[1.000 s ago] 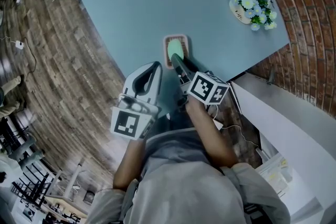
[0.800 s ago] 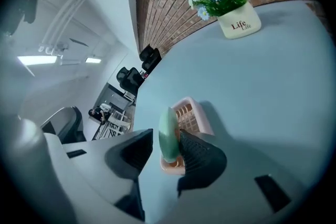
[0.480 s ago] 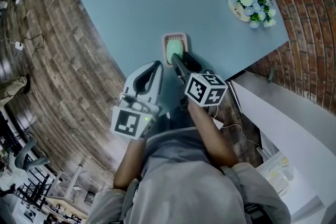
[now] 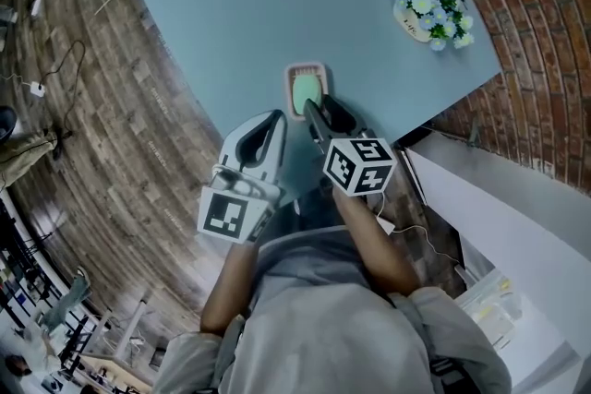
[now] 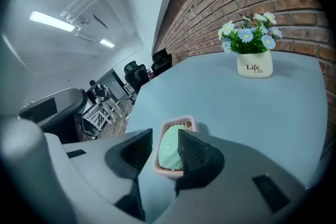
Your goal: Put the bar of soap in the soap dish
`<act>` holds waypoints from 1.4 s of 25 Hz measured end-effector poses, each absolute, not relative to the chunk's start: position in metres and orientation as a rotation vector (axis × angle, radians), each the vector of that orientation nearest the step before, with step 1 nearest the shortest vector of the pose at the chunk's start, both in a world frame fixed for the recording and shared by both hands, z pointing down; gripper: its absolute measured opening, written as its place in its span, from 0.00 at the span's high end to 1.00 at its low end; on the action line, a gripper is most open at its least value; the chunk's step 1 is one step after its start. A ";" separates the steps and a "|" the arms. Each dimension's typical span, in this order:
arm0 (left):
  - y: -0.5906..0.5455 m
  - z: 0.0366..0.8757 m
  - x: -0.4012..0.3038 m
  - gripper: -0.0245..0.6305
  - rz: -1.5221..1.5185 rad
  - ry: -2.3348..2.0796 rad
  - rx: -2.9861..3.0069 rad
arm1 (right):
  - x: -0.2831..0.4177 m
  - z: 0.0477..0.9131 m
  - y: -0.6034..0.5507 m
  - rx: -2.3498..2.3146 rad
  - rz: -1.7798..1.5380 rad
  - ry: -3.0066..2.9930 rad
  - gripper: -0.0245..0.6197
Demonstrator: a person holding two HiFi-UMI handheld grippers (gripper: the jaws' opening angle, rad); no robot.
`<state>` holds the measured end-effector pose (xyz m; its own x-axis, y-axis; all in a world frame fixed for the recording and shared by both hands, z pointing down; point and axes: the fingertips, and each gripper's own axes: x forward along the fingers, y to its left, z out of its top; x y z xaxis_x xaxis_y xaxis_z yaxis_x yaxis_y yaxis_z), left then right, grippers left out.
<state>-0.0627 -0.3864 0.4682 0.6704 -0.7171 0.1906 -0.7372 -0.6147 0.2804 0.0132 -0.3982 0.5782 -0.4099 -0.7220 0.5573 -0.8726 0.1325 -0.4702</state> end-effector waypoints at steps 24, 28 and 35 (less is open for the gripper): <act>-0.348 0.407 -0.065 0.96 0.014 -1.115 2.678 | -0.001 0.433 -0.355 1.535 0.451 -2.461 0.94; -0.339 0.390 -0.070 0.96 -0.020 -1.116 2.696 | -0.003 0.412 -0.344 1.548 0.377 -2.470 0.94; -0.323 0.367 -0.079 0.96 -0.052 -1.119 2.744 | -0.006 0.381 -0.321 1.588 0.326 -2.521 0.94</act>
<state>-0.0793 -0.3229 0.3673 0.7165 -0.6967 0.0347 -0.6905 -0.7013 0.1769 -0.0064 -0.3211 0.3810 -0.4310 -0.8711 0.2352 -0.9023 0.4179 -0.1058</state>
